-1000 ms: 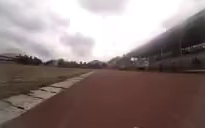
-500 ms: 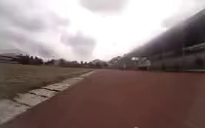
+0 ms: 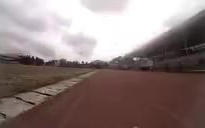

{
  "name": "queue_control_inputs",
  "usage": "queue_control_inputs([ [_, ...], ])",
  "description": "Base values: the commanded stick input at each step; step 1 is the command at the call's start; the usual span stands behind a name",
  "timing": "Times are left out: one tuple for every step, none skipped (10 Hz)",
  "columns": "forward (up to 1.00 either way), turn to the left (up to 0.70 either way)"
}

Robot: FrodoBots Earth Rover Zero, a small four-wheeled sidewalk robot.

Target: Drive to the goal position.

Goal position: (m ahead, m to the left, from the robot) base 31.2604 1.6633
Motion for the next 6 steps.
queue_control_inputs([
  [1.0, 0.0],
  [1.0, 0.0],
  [1.0, 0.0],
  [1.0, 0.0],
  [1.0, 0.0],
  [1.0, 0.0],
])
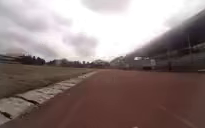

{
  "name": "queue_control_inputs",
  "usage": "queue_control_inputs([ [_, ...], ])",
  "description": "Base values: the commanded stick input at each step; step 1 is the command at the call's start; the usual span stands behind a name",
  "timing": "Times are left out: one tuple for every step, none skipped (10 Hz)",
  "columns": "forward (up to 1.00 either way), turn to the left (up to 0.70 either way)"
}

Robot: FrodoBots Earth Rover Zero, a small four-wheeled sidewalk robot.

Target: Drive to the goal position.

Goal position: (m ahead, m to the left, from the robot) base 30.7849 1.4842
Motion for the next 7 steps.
queue_control_inputs([
  [1.0, 0.0],
  [1.0, 0.0],
  [1.0, 0.0],
  [1.0, 0.0],
  [1.0, 0.0],
  [1.0, 0.0],
  [1.0, 0.0],
])
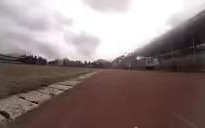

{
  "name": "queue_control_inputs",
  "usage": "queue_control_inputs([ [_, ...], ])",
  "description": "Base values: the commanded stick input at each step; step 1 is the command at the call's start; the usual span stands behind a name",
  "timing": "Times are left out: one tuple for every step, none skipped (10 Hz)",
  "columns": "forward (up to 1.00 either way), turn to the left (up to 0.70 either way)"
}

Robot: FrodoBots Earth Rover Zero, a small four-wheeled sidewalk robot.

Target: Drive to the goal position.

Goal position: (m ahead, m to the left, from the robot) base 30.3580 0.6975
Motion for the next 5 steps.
queue_control_inputs([
  [1.0, 0.0],
  [1.0, 0.0],
  [1.0, 0.0],
  [1.0, 0.0],
  [1.0, 0.0],
])
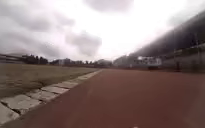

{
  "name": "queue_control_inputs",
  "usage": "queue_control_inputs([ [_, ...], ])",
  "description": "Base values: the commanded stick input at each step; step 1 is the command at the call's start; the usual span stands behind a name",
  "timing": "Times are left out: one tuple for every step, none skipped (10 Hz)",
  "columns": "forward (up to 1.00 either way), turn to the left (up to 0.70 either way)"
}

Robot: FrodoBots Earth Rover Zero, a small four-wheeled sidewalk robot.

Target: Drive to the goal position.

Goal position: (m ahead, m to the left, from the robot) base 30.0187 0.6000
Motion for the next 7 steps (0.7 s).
queue_control_inputs([
  [1.0, 0.0],
  [1.0, 0.0],
  [1.0, 0.0],
  [1.0, 0.0],
  [1.0, 0.0],
  [1.0, 0.0],
  [1.0, 0.0],
])
